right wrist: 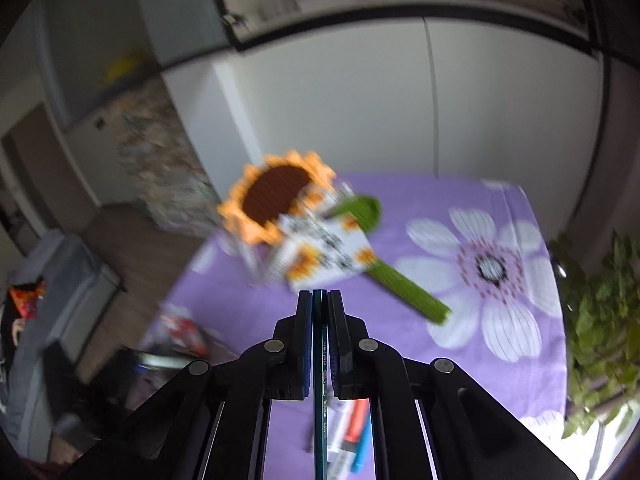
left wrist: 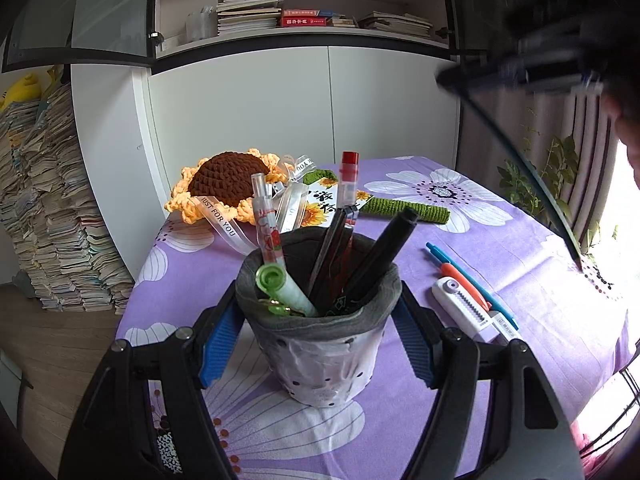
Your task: Organize stationery
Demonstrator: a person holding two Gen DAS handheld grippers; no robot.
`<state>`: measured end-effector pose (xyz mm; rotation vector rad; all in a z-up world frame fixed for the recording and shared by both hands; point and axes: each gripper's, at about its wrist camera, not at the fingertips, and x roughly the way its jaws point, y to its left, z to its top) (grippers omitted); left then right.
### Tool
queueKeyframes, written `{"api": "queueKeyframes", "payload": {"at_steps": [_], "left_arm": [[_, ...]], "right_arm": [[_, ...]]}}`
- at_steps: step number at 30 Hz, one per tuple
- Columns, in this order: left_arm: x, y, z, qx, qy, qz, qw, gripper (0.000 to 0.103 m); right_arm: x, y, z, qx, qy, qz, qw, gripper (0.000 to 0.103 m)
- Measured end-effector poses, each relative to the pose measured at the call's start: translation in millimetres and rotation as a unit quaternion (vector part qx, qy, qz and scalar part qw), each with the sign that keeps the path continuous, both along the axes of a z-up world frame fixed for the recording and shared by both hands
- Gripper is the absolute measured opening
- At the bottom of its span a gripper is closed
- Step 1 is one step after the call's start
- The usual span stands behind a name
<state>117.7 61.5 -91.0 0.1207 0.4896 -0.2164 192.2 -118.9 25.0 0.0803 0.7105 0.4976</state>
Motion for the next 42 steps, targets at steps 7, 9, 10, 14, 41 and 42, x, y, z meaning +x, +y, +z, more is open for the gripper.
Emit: {"api": "queueKeyframes", "payload": {"at_steps": [7,9,10,14,41,42], "left_arm": [[-1,3,0,-0.004,0.001,-0.001,1.0000,0.071],[0,3,0,-0.005,0.002,-0.002,1.0000,0.071],[0,3,0,-0.005,0.001,-0.003,1.0000,0.071],[0,4,-1,-0.005,-0.001,-0.008,1.0000,0.071],[0,5,0,-0.020,0.005,-0.016,0.9997,0.071],[0,5,0,-0.020,0.005,-0.016,0.9997,0.071]], "right_arm": [[-41,46,44,0.072,-0.117,0.078,0.987,0.008],[-44,56,49,0.090,-0.140,0.088,0.982,0.008],[-42,60,49,0.100,-0.146,0.092,0.980,0.008],[-30,76,37,0.117,-0.165,0.090,0.975,0.008],[-39,70,9,0.101,-0.201,0.102,0.969,0.008],[-41,68,9,0.100,-0.203,0.099,0.969,0.008]]}}
